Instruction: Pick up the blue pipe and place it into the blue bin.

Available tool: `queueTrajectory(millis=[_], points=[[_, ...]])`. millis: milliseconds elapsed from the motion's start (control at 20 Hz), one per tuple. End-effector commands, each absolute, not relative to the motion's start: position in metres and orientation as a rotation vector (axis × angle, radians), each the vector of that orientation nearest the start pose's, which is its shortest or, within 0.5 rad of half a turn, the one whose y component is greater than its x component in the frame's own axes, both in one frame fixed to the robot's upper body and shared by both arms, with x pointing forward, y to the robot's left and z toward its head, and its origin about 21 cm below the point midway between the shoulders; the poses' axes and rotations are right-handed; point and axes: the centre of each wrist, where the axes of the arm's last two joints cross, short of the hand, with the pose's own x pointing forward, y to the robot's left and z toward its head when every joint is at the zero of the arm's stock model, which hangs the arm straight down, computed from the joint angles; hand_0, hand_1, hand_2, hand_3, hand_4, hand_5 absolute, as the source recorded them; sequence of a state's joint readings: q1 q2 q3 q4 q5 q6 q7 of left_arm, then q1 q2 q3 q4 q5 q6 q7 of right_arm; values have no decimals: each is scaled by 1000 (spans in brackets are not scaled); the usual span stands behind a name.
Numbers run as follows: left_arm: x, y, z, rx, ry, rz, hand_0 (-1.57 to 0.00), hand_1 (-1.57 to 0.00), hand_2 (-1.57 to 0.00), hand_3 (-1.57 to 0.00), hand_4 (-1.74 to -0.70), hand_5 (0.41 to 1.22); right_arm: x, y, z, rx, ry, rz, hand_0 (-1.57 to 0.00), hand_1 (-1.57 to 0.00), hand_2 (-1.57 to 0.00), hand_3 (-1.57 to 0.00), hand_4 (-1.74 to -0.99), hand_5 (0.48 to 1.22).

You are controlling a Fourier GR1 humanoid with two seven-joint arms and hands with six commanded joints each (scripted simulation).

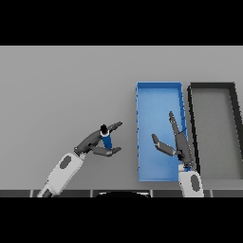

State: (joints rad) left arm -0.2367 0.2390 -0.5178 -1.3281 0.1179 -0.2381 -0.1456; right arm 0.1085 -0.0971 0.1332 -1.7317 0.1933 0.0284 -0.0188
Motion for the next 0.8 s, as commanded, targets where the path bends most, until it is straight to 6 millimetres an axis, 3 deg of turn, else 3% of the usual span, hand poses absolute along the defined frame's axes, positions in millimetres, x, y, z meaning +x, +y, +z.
queueTrajectory(millis=[0,50,100,200,300,500,750], points=[[272,158,-22,-473,-1474,-743,-34,-141,-224,-115,-1292,617,219,-224,15,-117,-1631,319,1,1,1,1,-1196,605],[271,155,-22,-466,-1476,-733,-100,-265,-357,-215,-1317,651,220,-226,15,-115,-1618,307,1,1,1,1,-1198,605],[273,152,-21,-487,-1467,-704,-289,-458,-539,-486,-1342,765,221,-223,13,-105,-1616,306,1,1,1,1,-1199,605],[270,146,-23,-494,-1462,-695,-717,-856,-901,-877,-1477,929,220,-227,14,-109,-1624,310,1,1,1,1,-1198,604],[267,141,-26,-533,-1492,-724,-1025,-1113,-1142,-1102,-1567,1034,221,-228,12,-110,-1631,303,1,1,1,1,-1196,604],[263,138,-29,-537,-1547,-739,-1347,-1384,-1395,-1317,-1665,1144,220,-228,13,-97,-1633,314,1,1,1,1,-1190,600],[259,128,-8,-555,-1646,-677,-1498,-1510,-1513,-1436,-1716,1196,221,-228,15,-115,-1629,312,1,1,1,1,-1187,605]])
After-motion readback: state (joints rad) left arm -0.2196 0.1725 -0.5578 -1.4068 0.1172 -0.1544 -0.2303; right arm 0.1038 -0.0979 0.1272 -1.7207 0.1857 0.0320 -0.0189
